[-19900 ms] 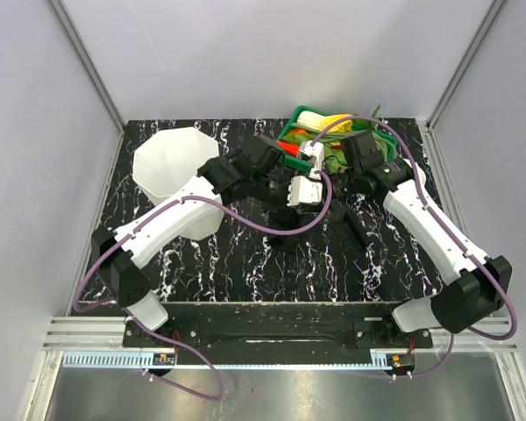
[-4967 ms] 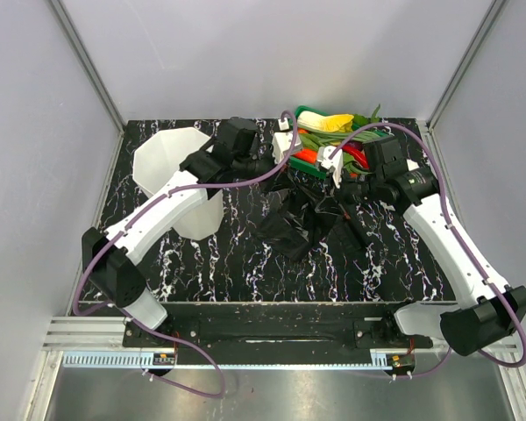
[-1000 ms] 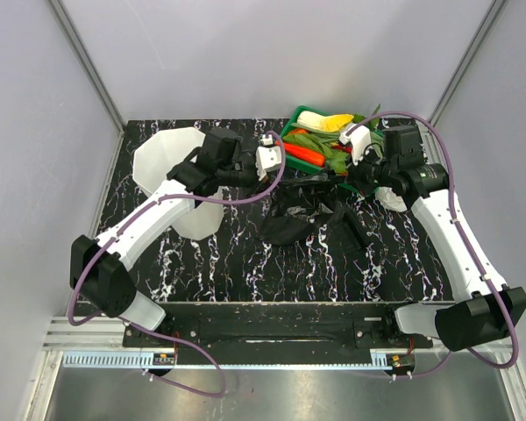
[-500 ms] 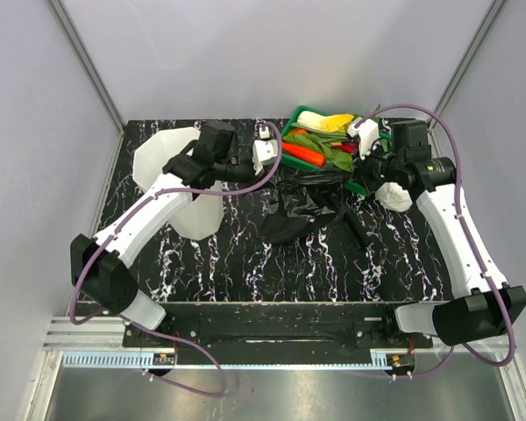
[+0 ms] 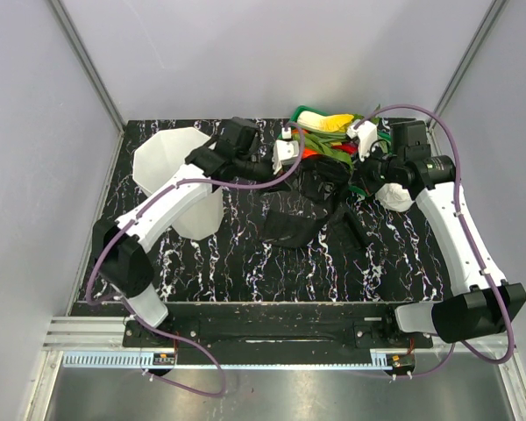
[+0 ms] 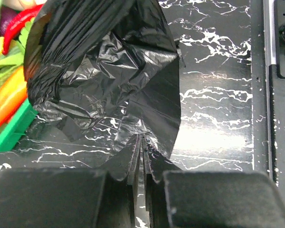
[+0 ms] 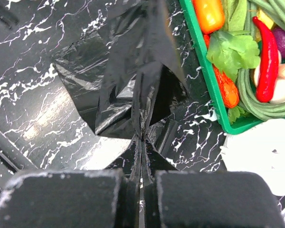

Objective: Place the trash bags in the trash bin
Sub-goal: Unfold the trash bag at the center of the board.

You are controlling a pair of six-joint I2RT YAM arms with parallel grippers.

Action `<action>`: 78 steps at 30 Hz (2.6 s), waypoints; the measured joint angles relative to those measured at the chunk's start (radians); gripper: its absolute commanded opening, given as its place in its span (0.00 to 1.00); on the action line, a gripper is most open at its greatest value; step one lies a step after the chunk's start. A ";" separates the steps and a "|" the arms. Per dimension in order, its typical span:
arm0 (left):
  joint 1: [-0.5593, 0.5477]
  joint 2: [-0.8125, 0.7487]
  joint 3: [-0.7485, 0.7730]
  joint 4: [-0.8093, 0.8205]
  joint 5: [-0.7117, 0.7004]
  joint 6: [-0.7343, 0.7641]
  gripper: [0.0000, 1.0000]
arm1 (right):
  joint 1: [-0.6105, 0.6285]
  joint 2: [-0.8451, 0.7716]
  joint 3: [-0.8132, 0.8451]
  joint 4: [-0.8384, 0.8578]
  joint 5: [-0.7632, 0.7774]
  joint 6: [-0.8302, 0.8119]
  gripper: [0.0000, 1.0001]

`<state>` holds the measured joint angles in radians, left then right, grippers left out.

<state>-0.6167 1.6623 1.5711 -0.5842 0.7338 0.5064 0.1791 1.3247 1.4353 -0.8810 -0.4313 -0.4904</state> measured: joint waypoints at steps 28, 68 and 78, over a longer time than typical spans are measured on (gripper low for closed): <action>0.055 0.235 0.419 -0.192 0.252 0.290 0.19 | 0.103 0.055 0.183 -0.450 -0.375 -0.367 0.00; 0.054 0.238 0.405 -0.266 0.268 0.500 0.36 | 0.174 0.073 0.219 -0.455 -0.344 -0.397 0.00; 0.054 0.260 0.419 -0.267 0.269 0.500 0.32 | 0.175 0.073 0.209 -0.455 -0.344 -0.395 0.00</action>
<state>-0.5625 1.9224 1.9900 -0.8513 1.0023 1.0069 0.3538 1.3975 1.6444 -1.3365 -0.7750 -0.8856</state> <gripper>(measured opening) 0.329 0.007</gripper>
